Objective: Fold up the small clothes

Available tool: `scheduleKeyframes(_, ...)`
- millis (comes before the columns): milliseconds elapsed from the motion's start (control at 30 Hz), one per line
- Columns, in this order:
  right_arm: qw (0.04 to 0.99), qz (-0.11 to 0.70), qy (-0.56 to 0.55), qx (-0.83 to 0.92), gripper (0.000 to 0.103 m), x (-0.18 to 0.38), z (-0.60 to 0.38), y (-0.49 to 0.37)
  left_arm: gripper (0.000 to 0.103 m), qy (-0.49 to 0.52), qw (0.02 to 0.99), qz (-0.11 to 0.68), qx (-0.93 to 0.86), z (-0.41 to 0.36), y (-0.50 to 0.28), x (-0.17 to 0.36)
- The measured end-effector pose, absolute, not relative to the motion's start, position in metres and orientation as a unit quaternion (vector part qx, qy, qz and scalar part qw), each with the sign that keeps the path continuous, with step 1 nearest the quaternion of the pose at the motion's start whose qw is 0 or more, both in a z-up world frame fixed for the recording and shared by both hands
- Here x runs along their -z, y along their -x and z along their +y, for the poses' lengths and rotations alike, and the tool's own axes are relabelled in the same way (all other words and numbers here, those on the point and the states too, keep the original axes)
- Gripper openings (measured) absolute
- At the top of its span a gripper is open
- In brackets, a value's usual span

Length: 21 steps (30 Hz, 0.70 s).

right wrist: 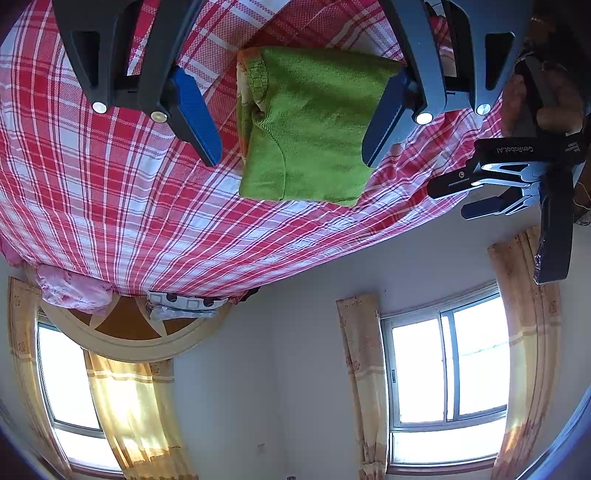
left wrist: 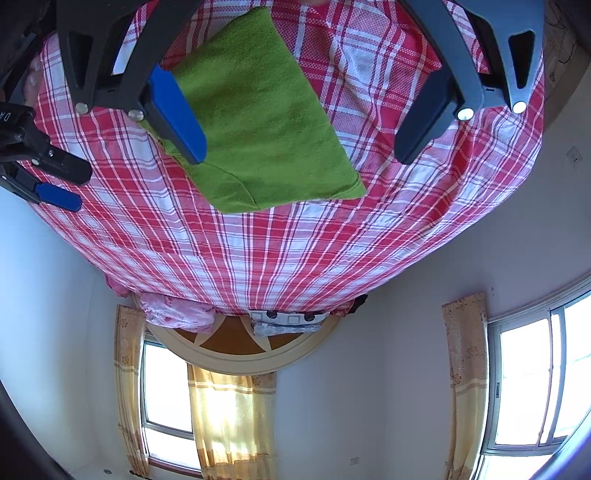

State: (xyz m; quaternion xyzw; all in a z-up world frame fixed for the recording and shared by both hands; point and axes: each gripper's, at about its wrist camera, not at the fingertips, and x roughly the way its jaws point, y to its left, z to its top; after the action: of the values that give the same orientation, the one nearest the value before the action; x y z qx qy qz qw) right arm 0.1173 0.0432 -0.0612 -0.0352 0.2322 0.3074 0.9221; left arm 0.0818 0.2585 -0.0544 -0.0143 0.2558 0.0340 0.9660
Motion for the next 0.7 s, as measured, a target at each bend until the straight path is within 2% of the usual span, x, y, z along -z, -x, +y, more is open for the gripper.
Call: scheduleKeyframes(700,0.918,0.232,0.042,-0.319,0.079,0.0634,0.049,-0.1167,0.103,0.005,0.965,0.255,-0.053,0.2603,-0.0825,0.0614)
